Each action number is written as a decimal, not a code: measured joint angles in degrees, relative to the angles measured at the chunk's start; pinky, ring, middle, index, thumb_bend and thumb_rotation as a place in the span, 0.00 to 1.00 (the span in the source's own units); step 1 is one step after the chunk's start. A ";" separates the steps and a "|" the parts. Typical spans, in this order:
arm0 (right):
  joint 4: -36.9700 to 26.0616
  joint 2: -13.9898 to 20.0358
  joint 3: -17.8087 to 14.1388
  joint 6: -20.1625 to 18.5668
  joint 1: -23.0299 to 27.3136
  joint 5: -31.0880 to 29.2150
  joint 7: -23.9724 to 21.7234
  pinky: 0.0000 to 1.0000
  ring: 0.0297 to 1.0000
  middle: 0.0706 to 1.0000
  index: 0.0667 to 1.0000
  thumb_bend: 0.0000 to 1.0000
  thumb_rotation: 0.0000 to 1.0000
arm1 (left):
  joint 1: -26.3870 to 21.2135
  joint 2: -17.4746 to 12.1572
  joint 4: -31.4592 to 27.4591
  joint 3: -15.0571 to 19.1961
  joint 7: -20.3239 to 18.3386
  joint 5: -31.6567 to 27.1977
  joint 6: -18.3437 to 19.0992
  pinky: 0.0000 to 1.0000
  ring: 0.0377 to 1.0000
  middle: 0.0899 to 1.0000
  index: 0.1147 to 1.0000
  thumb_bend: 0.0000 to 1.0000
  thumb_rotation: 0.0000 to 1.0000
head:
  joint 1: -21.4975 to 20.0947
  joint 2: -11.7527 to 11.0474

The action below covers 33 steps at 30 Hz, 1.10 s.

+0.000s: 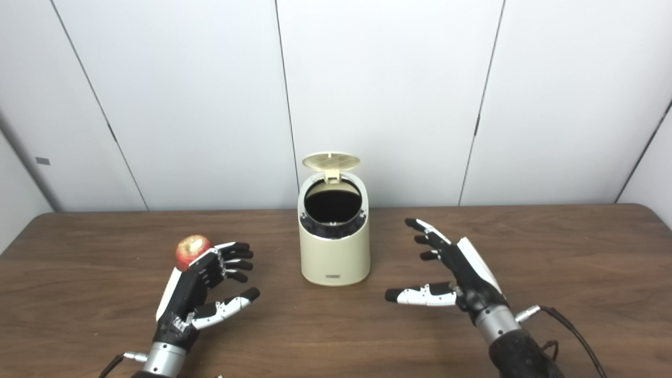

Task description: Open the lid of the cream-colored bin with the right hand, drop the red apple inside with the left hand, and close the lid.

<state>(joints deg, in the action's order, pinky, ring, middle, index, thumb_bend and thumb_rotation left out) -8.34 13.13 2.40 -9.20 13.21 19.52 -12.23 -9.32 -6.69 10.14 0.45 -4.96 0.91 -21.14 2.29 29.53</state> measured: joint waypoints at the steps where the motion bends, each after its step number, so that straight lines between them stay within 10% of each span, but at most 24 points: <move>1: 0.23 0.00 0.10 0.46 -0.07 -0.24 0.01 0.72 0.88 0.94 0.90 0.84 0.24 | 0.00 0.05 -0.01 0.06 0.12 0.32 -0.12 0.55 0.63 0.68 0.69 0.64 0.00 | 0.96 -0.44; 14: 2.80 3.15 -0.07 3.33 -2.37 -2.70 0.07 0.78 0.90 0.96 0.92 0.79 0.21 | 1.67 0.47 -9.42 7.56 15.03 20.65 1.46 0.61 0.74 0.74 0.72 0.69 0.07 | 12.82 -2.20; 33: 2.44 3.55 0.92 2.89 -2.34 -2.74 0.08 0.76 0.88 0.94 0.91 0.79 0.14 | -4.95 -2.65 -1.50 11.13 22.01 22.87 18.10 0.86 0.93 0.94 0.97 0.89 0.27 | 14.77 -2.55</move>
<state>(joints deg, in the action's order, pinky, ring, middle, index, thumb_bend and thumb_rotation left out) -5.90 16.68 3.32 -6.31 10.86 16.77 -12.15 -14.27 -9.34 8.64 11.58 17.05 23.78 -3.04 17.05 26.98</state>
